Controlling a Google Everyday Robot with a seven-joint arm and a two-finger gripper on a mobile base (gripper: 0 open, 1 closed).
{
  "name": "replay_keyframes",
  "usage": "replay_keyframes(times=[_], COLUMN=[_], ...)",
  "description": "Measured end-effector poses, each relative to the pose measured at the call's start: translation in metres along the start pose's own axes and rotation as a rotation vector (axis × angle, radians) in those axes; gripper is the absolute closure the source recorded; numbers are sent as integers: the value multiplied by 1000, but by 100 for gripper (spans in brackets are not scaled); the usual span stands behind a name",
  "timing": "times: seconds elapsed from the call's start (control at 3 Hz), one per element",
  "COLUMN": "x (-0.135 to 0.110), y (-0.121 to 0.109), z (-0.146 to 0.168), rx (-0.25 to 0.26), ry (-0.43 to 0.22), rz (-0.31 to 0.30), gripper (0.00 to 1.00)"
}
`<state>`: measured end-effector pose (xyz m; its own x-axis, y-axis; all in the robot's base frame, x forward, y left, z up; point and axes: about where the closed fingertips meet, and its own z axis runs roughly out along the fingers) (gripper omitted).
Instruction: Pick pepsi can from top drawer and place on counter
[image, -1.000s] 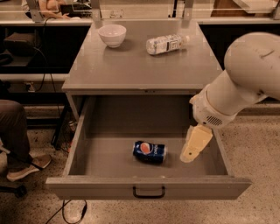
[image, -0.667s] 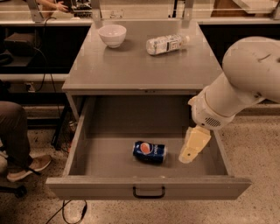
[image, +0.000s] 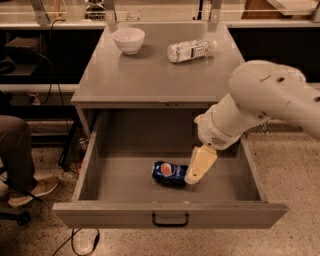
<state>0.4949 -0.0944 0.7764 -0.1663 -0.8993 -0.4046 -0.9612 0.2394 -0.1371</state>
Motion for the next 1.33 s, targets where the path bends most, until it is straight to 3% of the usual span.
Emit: replay_keyframes(times=[0.33, 0.67, 1.33], x=[-28, -42, -24], y=[-21, -31, -25], z=[53, 80, 137], rx=[20, 29, -20], ry=[-83, -120, -54], rz=[-12, -21, -2], gripper=[0, 0, 0])
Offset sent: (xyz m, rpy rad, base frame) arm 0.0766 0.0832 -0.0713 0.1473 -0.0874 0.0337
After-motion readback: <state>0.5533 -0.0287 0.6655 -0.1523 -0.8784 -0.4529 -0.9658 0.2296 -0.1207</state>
